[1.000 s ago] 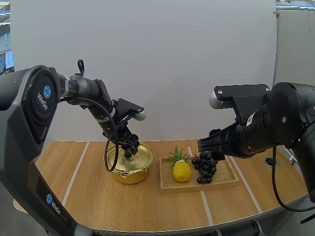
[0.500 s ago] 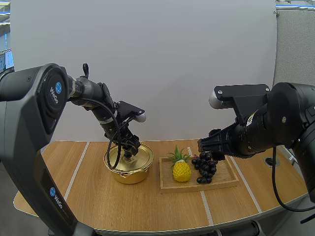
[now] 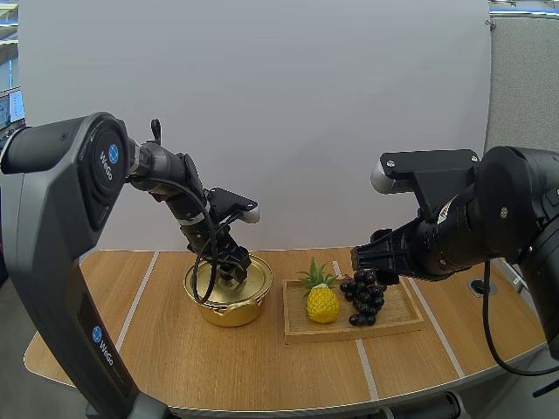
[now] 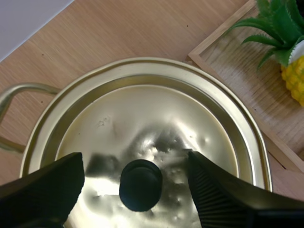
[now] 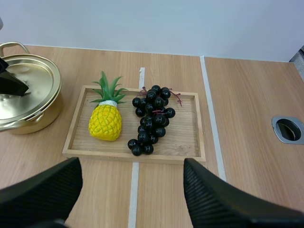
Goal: Open the pot, put the grape inside, and close it
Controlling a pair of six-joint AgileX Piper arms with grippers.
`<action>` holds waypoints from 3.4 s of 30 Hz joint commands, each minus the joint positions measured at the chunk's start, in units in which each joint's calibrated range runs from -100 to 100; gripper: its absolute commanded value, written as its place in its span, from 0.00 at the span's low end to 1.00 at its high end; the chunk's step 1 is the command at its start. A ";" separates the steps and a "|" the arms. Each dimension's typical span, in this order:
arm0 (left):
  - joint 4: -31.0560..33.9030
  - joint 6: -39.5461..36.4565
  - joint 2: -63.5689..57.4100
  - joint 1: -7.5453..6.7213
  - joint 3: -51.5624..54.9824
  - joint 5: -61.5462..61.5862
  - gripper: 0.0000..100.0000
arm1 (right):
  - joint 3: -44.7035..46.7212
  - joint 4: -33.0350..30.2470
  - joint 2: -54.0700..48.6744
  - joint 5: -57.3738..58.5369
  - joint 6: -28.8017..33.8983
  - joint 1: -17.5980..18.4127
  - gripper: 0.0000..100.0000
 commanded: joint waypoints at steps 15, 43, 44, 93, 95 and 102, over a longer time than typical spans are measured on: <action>0.43 -2.81 -0.04 -0.21 -0.51 3.46 0.00 | -0.49 -0.34 -0.45 -0.45 -0.29 -0.21 1.00; 13.65 -11.81 -30.21 -0.21 -38.39 12.91 0.00 | -0.49 0.01 -0.45 -0.45 -0.29 -0.21 1.00; 13.65 -11.81 -30.85 -0.21 -40.24 12.91 0.00 | -0.49 0.01 -0.45 -0.45 -0.29 -0.21 1.00; 16.06 -13.44 -32.60 -0.21 -65.85 -0.59 0.00 | -0.66 3.41 33.05 -26.78 2.31 -0.21 1.00; 16.06 -13.44 -32.60 -0.21 -65.85 -0.59 0.00 | -0.66 3.41 35.16 -28.37 2.31 -0.21 1.00; 16.06 -13.44 -32.60 -0.21 -65.85 -0.59 0.00 | -0.66 4.22 40.93 -31.84 2.31 -2.30 1.00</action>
